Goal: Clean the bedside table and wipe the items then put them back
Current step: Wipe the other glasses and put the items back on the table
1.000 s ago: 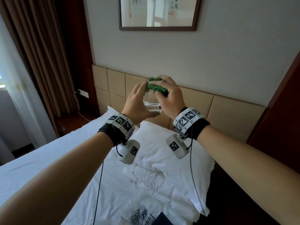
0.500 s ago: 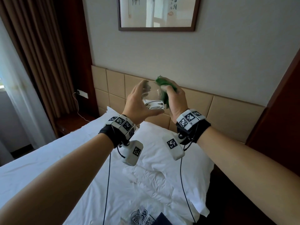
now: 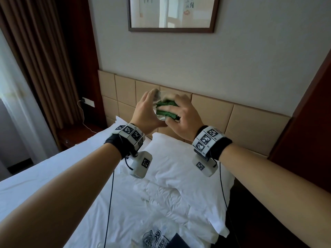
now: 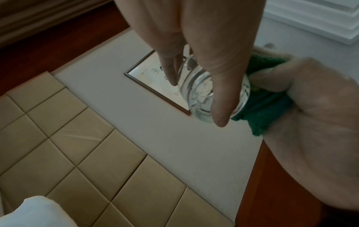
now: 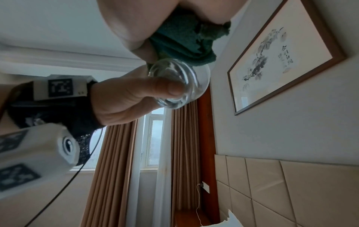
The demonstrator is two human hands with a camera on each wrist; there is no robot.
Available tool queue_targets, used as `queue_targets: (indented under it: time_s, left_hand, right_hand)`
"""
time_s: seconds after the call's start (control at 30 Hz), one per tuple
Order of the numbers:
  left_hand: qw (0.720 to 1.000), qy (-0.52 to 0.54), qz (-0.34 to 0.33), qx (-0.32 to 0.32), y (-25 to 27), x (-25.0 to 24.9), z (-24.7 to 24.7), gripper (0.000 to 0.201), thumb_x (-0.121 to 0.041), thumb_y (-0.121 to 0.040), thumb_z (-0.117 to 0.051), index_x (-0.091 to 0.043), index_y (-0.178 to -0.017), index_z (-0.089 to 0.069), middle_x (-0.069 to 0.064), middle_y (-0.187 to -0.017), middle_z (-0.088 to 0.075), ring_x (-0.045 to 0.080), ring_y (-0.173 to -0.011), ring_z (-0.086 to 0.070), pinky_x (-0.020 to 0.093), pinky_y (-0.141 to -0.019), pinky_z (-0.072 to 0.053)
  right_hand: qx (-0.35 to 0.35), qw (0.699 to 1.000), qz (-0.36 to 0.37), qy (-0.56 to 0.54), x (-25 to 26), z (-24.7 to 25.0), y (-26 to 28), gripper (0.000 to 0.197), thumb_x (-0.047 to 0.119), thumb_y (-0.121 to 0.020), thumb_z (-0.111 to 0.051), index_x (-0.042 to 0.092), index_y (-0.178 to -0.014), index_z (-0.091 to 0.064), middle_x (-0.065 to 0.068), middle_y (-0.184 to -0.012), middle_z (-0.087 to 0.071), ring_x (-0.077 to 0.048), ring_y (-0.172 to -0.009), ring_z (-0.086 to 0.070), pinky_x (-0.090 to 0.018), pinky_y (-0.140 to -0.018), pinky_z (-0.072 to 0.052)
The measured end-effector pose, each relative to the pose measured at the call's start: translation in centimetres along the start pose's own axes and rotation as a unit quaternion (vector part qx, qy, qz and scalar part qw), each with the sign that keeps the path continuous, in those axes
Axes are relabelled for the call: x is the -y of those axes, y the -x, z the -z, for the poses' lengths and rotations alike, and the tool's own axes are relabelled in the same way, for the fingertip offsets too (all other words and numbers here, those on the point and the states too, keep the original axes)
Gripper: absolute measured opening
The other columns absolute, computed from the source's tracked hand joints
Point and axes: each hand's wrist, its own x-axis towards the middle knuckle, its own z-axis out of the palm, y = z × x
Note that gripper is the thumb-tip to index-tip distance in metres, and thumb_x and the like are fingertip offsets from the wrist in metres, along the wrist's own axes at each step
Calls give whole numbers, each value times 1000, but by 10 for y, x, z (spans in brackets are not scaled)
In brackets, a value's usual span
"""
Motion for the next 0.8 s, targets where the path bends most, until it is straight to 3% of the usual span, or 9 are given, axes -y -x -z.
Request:
queue_targets:
  time_s: [0.13, 0.2, 0.3, 0.4, 0.57, 0.63, 0.7, 0.8]
  left_hand:
    - [1000, -4, -20, 12, 3, -3, -6, 105, -35, -51, -94, -7, -138, -43, 0, -123, -53, 6, -106, -50, 0, -89, -34]
    - [1000, 4, -22, 6, 3, -3, -8, 108, -33, -50, -95, -6, -141, -41, 0, -125, -52, 7, -109, -51, -2, -89, -33]
    - [1000, 1, -21, -2, 1, -1, -7, 105, -32, -51, -93, -6, -139, -42, 0, -123, -52, 7, -106, -50, -1, -88, -33]
    - [1000, -5, -8, -5, -2, 4, -3, 98, -35, -50, -91, -7, -133, -46, 0, -116, -53, 9, -100, -51, 10, -88, -37]
    - [1000, -5, -12, -15, -5, 10, -1, 92, -33, -51, -92, -9, -128, -48, 2, -112, -54, 13, -101, -52, -1, -84, -30]
    - [999, -19, -23, -16, -5, 10, -1, 96, -33, -51, -93, -9, -131, -46, 1, -114, -54, 14, -102, -53, 3, -87, -34]
    - [999, -24, -35, -10, -3, 10, 1, 98, -33, -52, -92, -9, -134, -45, 2, -118, -53, 16, -105, -54, 20, -94, -45]
    - [998, -35, -56, 0, 1, 8, 4, 101, -33, -54, -92, -9, -138, -43, 5, -126, -51, 20, -112, -53, 39, -97, -49]
  right_hand:
    - [-41, 998, -57, 4, -1, -1, -14, 33, 20, -85, -54, 8, -111, -72, -6, -118, -59, -24, -109, -50, -20, -101, -36]
    - [-56, 995, -82, -7, -2, -2, -19, 32, 16, -84, -56, 7, -110, -72, -5, -117, -59, -23, -109, -50, -15, -101, -33]
    - [-47, 997, -64, -3, -3, -3, -18, 31, 15, -85, -56, 9, -110, -72, -4, -116, -60, -23, -109, -50, -21, -101, -36]
    - [-11, 1000, -7, -3, -3, -6, -9, 29, 13, -83, -57, 11, -106, -74, -1, -119, -62, -27, -110, -50, -31, -102, -37]
    - [-8, 1000, 13, -24, -6, -7, -2, 27, 12, -81, -55, 14, -97, -76, 5, -116, -65, -23, -107, -50, -30, -98, -39]
    - [-47, 999, -18, -13, -7, -9, -1, 25, 15, -83, -55, 12, -96, -76, 3, -113, -66, -23, -103, -52, -30, -93, -42]
    - [-104, 990, -96, -28, -7, -12, -1, 28, 15, -84, -53, 9, -101, -74, -1, -113, -65, -21, -103, -55, -29, -92, -46]
    - [-145, 944, -260, -143, -10, -10, -3, 28, 9, -89, -55, 9, -113, -69, -5, -116, -64, -6, -103, -58, -24, -95, -48]
